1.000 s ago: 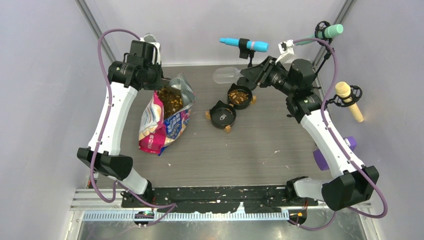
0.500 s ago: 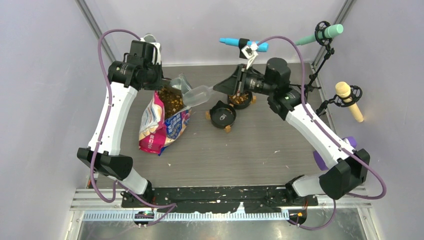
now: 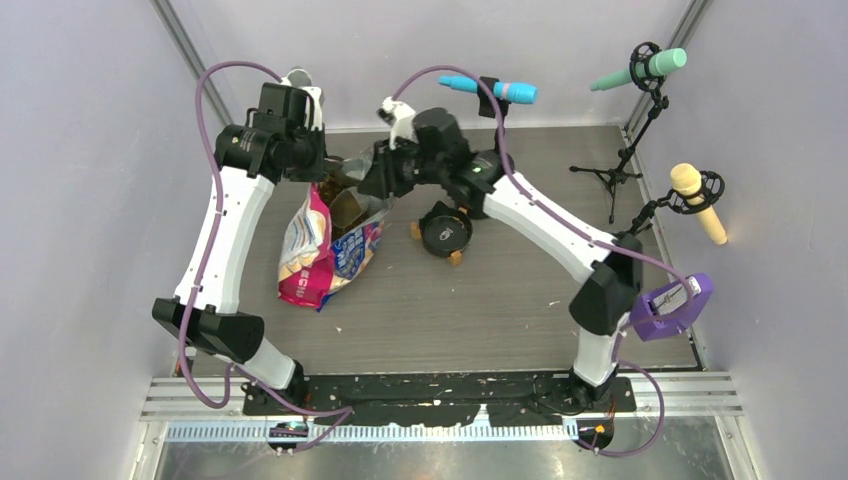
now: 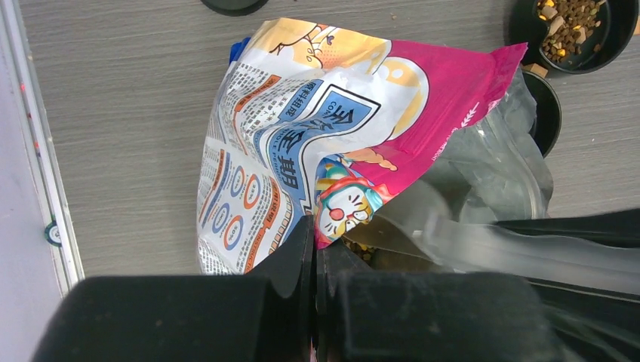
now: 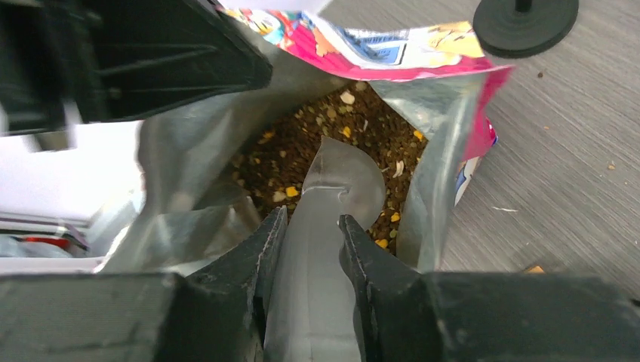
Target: Serve the pet food
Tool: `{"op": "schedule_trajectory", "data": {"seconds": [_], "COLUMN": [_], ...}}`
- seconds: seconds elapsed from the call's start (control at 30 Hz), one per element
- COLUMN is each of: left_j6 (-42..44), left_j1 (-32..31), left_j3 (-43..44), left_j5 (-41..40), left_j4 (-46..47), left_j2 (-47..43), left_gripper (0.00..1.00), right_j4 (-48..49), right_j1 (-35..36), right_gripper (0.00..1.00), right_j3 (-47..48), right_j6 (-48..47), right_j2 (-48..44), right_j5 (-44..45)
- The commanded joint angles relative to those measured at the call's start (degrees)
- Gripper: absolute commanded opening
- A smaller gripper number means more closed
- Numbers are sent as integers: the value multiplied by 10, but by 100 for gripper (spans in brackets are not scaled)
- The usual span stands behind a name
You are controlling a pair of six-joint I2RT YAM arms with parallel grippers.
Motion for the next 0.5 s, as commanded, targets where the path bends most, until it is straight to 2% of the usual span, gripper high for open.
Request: {"op": "schedule_trajectory", "data": {"seconds": [0.0,0.23,0.47], "left_j6": [-15,-3,-4], "left_j1": [1,1,1], "left_j3": [7,16,11], "left_j5": [33,42,40], "left_j4": [32,19,18], "left_j2": [-42,-39,-39], "left_gripper": [0,0,0], "right_j4": [-73,-101,-103], "right_j1": [32,60,83], "right_gripper": [5,5,5], "right_j3": [87,142,135], "right_j6": [-76,-143,-157], "right_j2": [59,135,179], "right_j5": [75,146,147]}}
